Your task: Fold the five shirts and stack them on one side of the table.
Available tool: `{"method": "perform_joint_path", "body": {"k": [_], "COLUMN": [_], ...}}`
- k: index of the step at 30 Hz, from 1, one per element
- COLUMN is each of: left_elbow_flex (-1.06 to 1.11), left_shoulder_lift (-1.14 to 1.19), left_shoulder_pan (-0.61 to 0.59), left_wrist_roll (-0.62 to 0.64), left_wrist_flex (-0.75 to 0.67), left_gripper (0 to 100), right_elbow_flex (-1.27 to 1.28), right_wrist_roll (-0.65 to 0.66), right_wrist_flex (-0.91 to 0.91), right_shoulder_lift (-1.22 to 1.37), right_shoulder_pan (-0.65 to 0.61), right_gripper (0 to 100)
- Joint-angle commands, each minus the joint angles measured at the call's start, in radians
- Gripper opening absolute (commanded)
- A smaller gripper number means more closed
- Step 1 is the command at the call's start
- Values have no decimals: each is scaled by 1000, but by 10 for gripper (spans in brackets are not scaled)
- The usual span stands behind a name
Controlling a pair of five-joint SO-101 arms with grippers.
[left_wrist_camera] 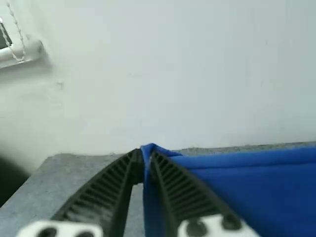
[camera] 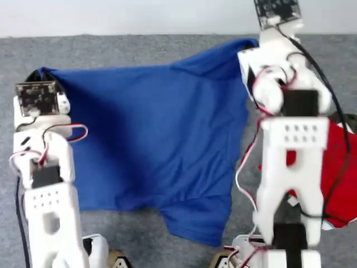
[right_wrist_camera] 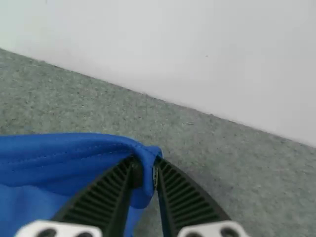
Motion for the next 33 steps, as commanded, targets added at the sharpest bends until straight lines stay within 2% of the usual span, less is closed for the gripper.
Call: {"method": "perform_joint_path", "body": {"k": [1, 7, 11, 17, 22, 28, 33], "left_elbow_flex": [-53, -332, -527, -696, -756, -799, -825], "left_shoulder_lift": [187, 497, 634, 703, 701, 701, 701], "left_shoulder_pan": [-25, -46, -44, -44, -49, -51, -51], "left_wrist_roll": [-14, -6, -5, -5, -11, -15, -132], "left_wrist_flex": [-155, -149, -37, 387, 657, 908, 1042], "left_gripper": [13, 13, 13, 13, 13, 13, 13], "right_elbow_flex": [-8, -11, -127, -365, -446, -468, -454], "right_wrist_roll": [-40, -49, -49, -43, -34, 15, 32], "right_wrist_flex": [-117, -265, -251, 97, 334, 608, 740], "right_shoulder_lift": [79, 232, 312, 395, 406, 404, 380], "right_shoulder_pan": [-1, -1, -1, -21, -62, -130, -127], "right_gripper": [10, 10, 10, 10, 10, 10, 10]}}
